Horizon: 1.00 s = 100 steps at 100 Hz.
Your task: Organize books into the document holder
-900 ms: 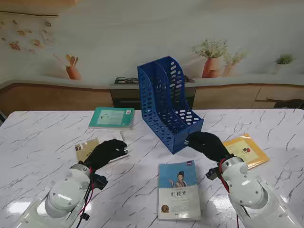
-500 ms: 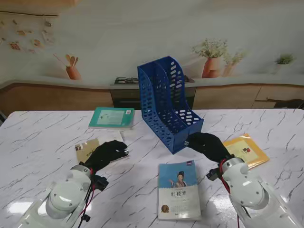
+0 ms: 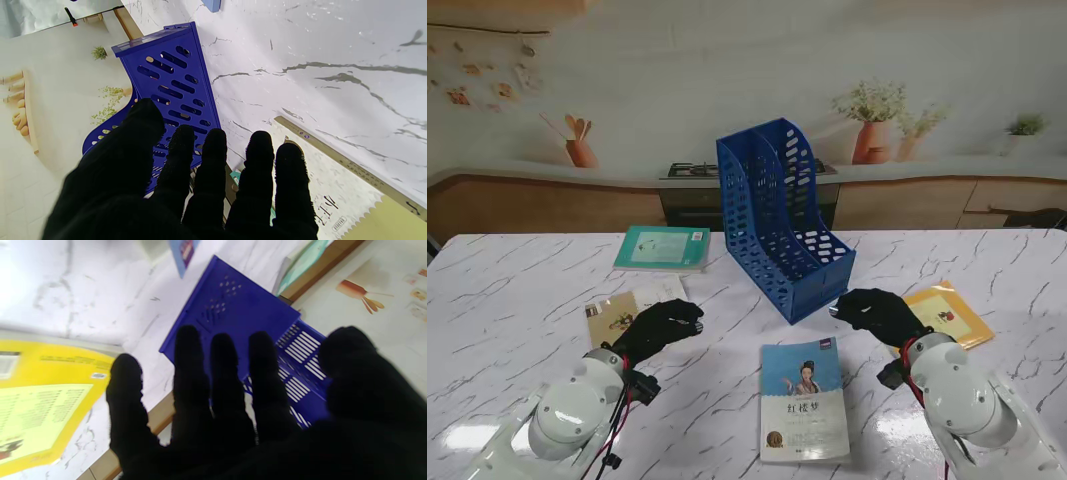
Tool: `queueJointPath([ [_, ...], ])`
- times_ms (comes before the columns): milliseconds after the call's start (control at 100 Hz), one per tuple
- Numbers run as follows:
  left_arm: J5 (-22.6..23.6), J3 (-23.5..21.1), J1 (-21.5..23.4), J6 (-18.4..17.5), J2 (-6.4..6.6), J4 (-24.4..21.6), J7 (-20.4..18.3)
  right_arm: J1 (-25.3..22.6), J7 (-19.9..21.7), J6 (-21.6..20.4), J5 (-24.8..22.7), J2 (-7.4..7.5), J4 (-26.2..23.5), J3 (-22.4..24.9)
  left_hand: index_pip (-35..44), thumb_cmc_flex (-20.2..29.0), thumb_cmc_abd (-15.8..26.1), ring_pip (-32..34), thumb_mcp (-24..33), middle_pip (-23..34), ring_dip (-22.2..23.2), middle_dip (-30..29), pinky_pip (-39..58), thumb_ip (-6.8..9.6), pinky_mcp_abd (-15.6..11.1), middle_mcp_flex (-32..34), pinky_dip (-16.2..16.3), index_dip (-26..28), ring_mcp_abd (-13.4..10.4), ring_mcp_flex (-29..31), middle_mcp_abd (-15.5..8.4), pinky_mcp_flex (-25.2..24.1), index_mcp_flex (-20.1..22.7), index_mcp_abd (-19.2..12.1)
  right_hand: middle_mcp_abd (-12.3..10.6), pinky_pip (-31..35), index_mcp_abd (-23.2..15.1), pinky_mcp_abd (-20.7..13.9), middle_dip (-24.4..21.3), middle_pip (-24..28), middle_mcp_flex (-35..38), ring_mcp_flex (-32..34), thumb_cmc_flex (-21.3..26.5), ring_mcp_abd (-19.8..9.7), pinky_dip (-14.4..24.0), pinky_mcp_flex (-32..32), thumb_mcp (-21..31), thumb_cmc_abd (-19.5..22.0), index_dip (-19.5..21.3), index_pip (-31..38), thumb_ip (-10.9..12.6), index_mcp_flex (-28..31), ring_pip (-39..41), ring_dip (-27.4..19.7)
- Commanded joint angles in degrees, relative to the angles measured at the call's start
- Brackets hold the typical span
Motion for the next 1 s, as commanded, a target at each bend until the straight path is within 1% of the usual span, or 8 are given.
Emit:
queueJointPath([
  [0,-0.6,0.7,-0.4,-1.6,-0.29,0.6,-0.9,-1.1,0.9,1.1,-0.2,0.59,-0.8,0.4,-0.1,-1.2,-1.6,1.8,1.2,1.1,0.8,0.9,3.7,0.58,-1.2,-1.6,1.4,-0.8,-0.9,1.6,0.4,1.1,-1.9,0.7,1.1,3.4,2.0,-9.1,-1.3,-1.3,-0.1,2.0,-1.8,0.8,1.6,2.1,-0.3,-0.4,-0.2,-1.9,1.5,-0.5,1.4,0.8],
  [80,-1.7,1.3,-0.9,-1.6,-0.47,1.3,-0.7,-1.2,2.1,2.3,-0.6,0.88,-0.8,0.4,-0.4,-2.4,-1.2,1.8,0.7,1.0,0.8,0.8,3.7,0.32,-1.5,-2.0,1.4,-1.0,0.3,1.0,1.1,1.1,-2.2,1.1,4.6,3.9,8.3,-7.6,-3.7,-3.0,0.7,3.2,-1.9,2.4,1.1,4.5,0.9,-2.4,-1.7,-4.9,1.6,-2.5,0.4,-0.7],
  [290,-5.2,2.8,-2.3,-1.1,-0.6,3.3,-2.0,-0.5,5.7,4.7,-2.0,1.72,0.3,-0.5,-6.1,-5.0,0.3,-0.9,-2.5,-2.3,-2.5,-2.3,-0.1,0.08,0.1,-5.0,-0.4,-4.0,3.8,-3.1,4.4,-1.4,-5.5,5.2,9.4,5.2,14.9,-6.9,-8.9,-1.8,0.7,5.2,-5.2,4.4,-1.5,8.4,5.2,-4.6,-3.6,-7.4,0.8,-2.3,-0.8,-2.9],
  [400,-7.4,3.7,-3.4,-0.5,-0.84,4.8,-2.5,0.4,7.5,8.1,-3.9,2.19,0.8,-1.4,-7.7,-5.2,1.1,0.7,-4.1,-1.8,-2.6,-3.2,1.2,0.08,-0.7,-4.0,0.0,-5.0,4.3,-1.3,6.8,1.0,-4.8,7.6,11.2,11.0,16.9,-9.4,-11.1,-0.7,2.4,8.5,-8.7,3.6,-0.8,13.2,4.1,-3.4,-4.5,-7.5,0.1,-0.7,1.9,-2.3],
  [510,-9.5,4.7,-4.7,0.3,-0.96,6.0,-3.5,1.1,9.7,13.0,-2.6,2.58,0.8,-2.5,-9.0,-5.6,1.4,3.5,-5.6,-0.2,-2.4,-3.6,2.8,-0.1,-0.6,-2.5,0.6,-5.9,4.9,1.5,8.2,5.1,-4.4,10.3,13.3,13.6,18.9,-10.1,-11.8,0.1,3.4,10.7,-9.6,3.8,-0.8,16.4,3.0,-3.0,-5.1,-7.4,-0.2,0.2,3.5,-2.0],
  [590,-10.5,5.7,-5.9,1.0,-1.05,7.1,-4.1,1.6,11.4,15.0,-2.3,2.98,1.0,-3.3,-10.1,-5.7,3.3,5.6,-9.3,1.1,-2.6,-4.2,4.5,-0.06,-0.2,-1.8,1.2,-6.8,5.2,3.0,8.8,7.0,-3.9,11.5,14.7,14.5,20.5,-10.0,-12.5,1.0,4.2,11.9,-9.2,3.9,-3.2,18.6,0.5,-1.9,-6.0,-6.9,-0.1,0.9,4.1,-2.9],
  [790,-14.2,8.2,-9.0,3.5,-1.6,10.1,-5.4,2.8,15.0,16.4,-0.1,3.73,2.4,-4.7,-11.0,-4.9,5.7,12.3,-14.7,4.0,0.0,-3.9,13.8,0.11,1.4,1.6,4.8,-7.7,6.9,9.7,11.1,15.3,-1.2,15.9,16.2,14.1,22.2,-9.8,-12.6,0.8,4.1,12.4,-9.2,4.4,-4.5,19.1,-0.9,-0.8,-6.5,-7.0,-0.1,1.1,3.1,-4.1],
  [990,-14.7,10.0,-10.8,8.4,-1.5,11.1,-7.3,3.1,15.2,18.3,1.7,3.75,2.7,-5.8,-12.1,-4.5,6.8,14.0,-16.0,4.5,0.3,-4.5,17.1,0.21,2.5,2.3,5.3,-8.4,8.8,11.7,13.8,20.4,-0.2,19.0,18.0,12.2,23.7,-8.5,-12.8,0.4,3.5,12.6,-8.4,5.4,-6.7,19.8,-2.4,-0.5,-7.4,-7.4,0.1,0.9,2.0,-5.4],
])
